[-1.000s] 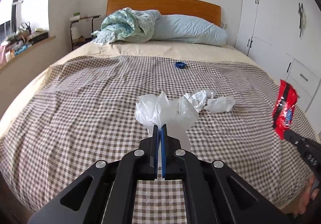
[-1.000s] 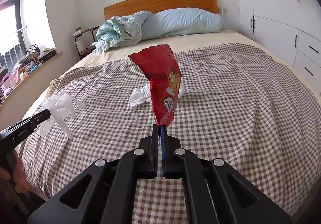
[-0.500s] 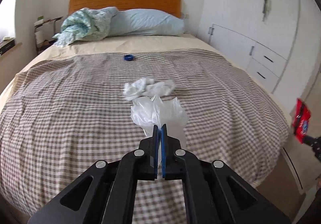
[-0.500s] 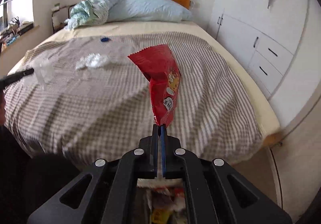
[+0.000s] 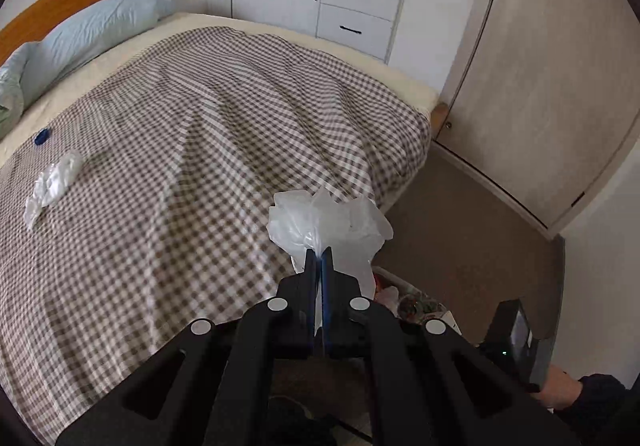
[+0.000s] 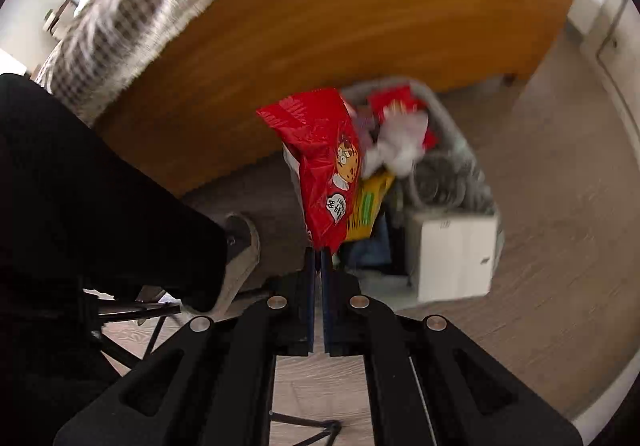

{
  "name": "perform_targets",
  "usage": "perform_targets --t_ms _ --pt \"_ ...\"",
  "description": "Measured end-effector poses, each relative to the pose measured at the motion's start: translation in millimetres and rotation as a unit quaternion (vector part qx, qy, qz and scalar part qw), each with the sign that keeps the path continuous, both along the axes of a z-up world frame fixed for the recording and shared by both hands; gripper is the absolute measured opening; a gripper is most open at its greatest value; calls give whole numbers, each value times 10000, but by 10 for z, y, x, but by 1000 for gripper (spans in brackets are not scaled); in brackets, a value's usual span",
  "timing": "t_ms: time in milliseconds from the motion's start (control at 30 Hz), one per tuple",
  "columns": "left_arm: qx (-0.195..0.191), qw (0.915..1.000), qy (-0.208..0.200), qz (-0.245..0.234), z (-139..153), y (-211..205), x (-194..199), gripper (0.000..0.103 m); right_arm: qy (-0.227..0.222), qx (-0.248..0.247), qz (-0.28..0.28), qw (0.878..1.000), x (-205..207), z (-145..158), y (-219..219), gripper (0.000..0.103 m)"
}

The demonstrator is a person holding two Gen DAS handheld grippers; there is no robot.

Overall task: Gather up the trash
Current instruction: 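Carry the red bag and white plastic bag to the bin and open both tools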

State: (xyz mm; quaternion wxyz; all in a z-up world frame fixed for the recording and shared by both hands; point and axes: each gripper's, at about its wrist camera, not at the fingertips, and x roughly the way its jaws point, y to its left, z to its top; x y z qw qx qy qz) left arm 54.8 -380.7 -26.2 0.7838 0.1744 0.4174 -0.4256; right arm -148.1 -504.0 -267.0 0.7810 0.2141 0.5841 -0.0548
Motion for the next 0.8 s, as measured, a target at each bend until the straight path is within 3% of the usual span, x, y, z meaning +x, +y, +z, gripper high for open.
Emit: perform_targets --t_ms 100,267,400,500,567,633,667,700,800 --pt "305 9992 103 -252 -220 -266 -163 0 237 170 -127 9995 -40 -287 -9 3" --pt "898 9941 247 -564 -630 -629 -380 0 671 -96 -293 9973 -58 -631 -10 3" --pt "1415 9858 415 -809 -1016 -900 -500 0 829 -421 -734 9930 -23 -800 -95 3" --pt "1821 9762 629 -996 -1338 -1105 -562 0 754 -354 -1089 9906 -44 -863 -164 5" --pt "2091 9686 700 -1151 -1519 -1214 -626 0 628 -349 -1158 9907 -95 -840 -167 12" --pt "2290 9600 888 -1344 -1688 -1314 -681 0 448 -324 -1219 9910 -169 -783 -152 37" --pt "2369 9564 972 -1403 -1779 -1367 -700 0 360 -358 -1246 9909 -205 -751 -141 42" --pt "2409 9544 1033 -1432 -1853 -1414 -711 0 275 -374 -1276 9907 -235 -717 -124 47" --pt "2507 9500 1208 -1413 -2045 -1524 -717 0 52 -383 -1388 9896 -309 -605 -109 47"
